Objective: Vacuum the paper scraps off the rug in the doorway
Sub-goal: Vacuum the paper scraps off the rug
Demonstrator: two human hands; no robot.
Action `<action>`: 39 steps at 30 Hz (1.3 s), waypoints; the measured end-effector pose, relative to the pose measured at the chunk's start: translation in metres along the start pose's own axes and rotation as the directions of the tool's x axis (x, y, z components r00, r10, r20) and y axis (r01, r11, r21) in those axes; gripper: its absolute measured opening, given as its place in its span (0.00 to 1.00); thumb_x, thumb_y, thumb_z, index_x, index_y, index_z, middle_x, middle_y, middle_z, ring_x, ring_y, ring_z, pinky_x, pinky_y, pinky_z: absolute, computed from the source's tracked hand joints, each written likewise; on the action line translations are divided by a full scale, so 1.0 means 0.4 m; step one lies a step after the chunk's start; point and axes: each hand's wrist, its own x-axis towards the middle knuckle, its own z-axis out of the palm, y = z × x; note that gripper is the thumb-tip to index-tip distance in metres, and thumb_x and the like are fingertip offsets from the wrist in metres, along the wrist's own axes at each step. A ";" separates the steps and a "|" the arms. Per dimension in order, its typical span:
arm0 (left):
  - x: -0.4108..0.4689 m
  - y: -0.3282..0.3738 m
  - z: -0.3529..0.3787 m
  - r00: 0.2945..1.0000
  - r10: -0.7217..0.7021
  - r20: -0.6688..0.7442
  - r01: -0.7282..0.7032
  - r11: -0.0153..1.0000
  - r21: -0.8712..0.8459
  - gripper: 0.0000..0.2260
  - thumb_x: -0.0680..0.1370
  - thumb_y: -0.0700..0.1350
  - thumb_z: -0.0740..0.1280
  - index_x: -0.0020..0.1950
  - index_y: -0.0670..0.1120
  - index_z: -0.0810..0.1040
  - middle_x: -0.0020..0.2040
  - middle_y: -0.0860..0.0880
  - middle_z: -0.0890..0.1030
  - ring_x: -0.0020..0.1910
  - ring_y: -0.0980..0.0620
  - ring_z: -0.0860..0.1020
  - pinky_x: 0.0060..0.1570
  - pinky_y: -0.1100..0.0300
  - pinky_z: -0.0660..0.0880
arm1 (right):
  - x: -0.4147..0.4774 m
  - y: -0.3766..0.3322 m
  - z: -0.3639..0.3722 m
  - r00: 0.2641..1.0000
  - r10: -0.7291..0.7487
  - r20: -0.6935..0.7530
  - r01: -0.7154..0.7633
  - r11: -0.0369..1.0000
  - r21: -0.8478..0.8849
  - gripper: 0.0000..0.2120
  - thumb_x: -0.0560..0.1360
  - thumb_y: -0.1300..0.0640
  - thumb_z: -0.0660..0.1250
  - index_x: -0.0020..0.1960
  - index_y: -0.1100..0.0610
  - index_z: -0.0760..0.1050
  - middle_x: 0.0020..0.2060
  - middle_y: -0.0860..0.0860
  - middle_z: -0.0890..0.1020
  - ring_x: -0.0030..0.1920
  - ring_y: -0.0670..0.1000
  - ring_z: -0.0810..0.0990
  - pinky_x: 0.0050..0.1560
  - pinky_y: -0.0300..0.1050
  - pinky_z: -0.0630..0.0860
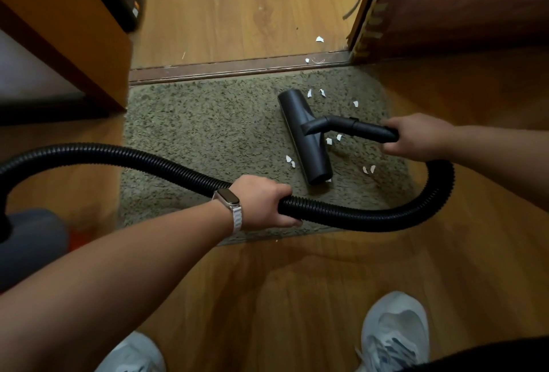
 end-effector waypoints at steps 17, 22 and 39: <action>-0.010 -0.008 0.053 0.995 0.096 0.008 -0.096 0.994 0.044 0.26 0.70 0.75 0.55 0.45 0.53 0.72 0.40 0.52 0.80 0.38 0.48 0.80 0.35 0.58 0.74 | 0.007 -0.074 0.083 0.991 -0.125 0.051 0.130 0.984 -0.122 0.06 0.77 0.47 0.64 0.50 0.48 0.70 0.37 0.48 0.77 0.35 0.49 0.76 0.31 0.44 0.69; -0.019 -0.010 0.051 0.996 0.088 0.025 -0.089 0.995 0.054 0.26 0.70 0.75 0.56 0.46 0.53 0.72 0.41 0.52 0.80 0.40 0.48 0.80 0.36 0.57 0.75 | 0.017 -0.100 0.064 0.992 -0.123 0.028 0.126 0.980 -0.152 0.06 0.77 0.47 0.65 0.50 0.48 0.71 0.36 0.48 0.77 0.35 0.49 0.76 0.30 0.43 0.67; 0.016 -0.037 0.037 0.998 0.063 -0.015 -0.062 0.998 0.029 0.25 0.71 0.74 0.59 0.48 0.53 0.74 0.41 0.52 0.80 0.40 0.48 0.80 0.36 0.57 0.74 | 0.044 -0.079 0.035 0.998 -0.055 -0.038 0.053 0.996 -0.068 0.04 0.76 0.47 0.66 0.49 0.46 0.72 0.36 0.48 0.78 0.35 0.49 0.78 0.33 0.46 0.74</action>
